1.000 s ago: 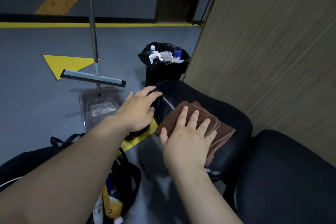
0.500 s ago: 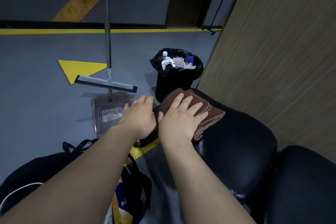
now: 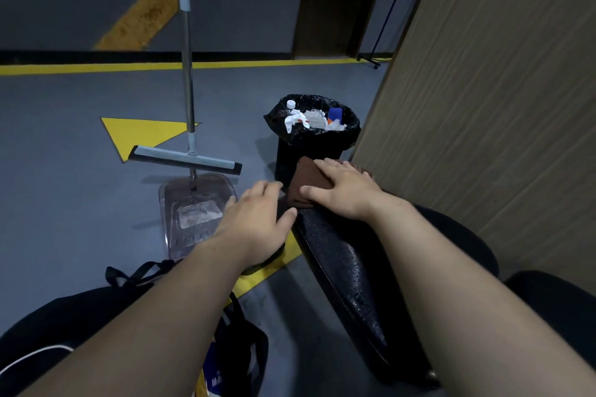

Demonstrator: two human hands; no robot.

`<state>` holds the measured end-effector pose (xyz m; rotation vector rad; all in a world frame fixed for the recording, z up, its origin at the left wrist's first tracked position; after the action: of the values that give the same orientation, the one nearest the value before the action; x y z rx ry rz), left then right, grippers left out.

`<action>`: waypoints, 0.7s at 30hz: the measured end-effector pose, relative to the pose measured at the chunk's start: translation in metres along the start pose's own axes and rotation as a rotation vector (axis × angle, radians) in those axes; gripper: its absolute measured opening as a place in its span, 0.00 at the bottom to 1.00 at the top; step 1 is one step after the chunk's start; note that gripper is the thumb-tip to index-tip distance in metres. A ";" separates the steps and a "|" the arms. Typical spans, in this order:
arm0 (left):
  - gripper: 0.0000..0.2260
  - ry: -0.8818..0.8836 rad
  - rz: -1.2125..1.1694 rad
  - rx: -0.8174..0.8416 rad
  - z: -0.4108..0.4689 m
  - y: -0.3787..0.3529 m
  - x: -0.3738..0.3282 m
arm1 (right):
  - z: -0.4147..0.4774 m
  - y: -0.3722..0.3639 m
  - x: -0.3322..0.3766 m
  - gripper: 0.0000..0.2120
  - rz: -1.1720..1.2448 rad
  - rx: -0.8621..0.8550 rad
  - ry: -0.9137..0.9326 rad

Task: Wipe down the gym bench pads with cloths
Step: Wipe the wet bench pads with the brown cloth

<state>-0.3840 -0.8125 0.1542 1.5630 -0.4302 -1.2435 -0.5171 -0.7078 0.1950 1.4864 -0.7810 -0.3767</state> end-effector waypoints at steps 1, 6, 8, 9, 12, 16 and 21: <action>0.28 -0.018 0.000 0.007 0.001 -0.002 -0.004 | -0.007 0.002 -0.011 0.38 0.023 0.021 0.005; 0.39 -0.116 -0.043 0.074 -0.003 -0.011 -0.032 | -0.058 0.011 -0.059 0.36 0.060 0.069 -0.019; 0.43 -0.171 -0.077 0.108 -0.006 -0.015 -0.043 | -0.080 0.013 -0.074 0.36 0.071 0.078 -0.017; 0.44 -0.208 -0.095 0.120 -0.008 -0.017 -0.048 | -0.092 0.014 -0.080 0.36 0.077 0.085 -0.015; 0.44 -0.291 -0.151 0.168 -0.012 -0.024 -0.060 | -0.124 0.015 -0.092 0.35 0.086 0.111 0.007; 0.45 -0.349 -0.115 0.180 -0.016 -0.033 -0.066 | -0.162 0.019 -0.094 0.36 0.113 0.095 0.031; 0.44 -0.365 -0.108 0.154 -0.019 -0.035 -0.065 | -0.205 0.017 -0.092 0.37 0.155 0.072 0.049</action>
<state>-0.4044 -0.7387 0.1543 1.5032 -0.6953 -1.6204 -0.4499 -0.4938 0.2099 1.4852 -0.8720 -0.1963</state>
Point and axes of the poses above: each hand's wrist, its own z-axis towards the middle knuckle, its own y-axis out of the back of the hand, x = y × z, the point moved 6 cm from there along z, towards the middle knuckle, and after that the axes turned 5 degrees about y, right-handed, at the moved point
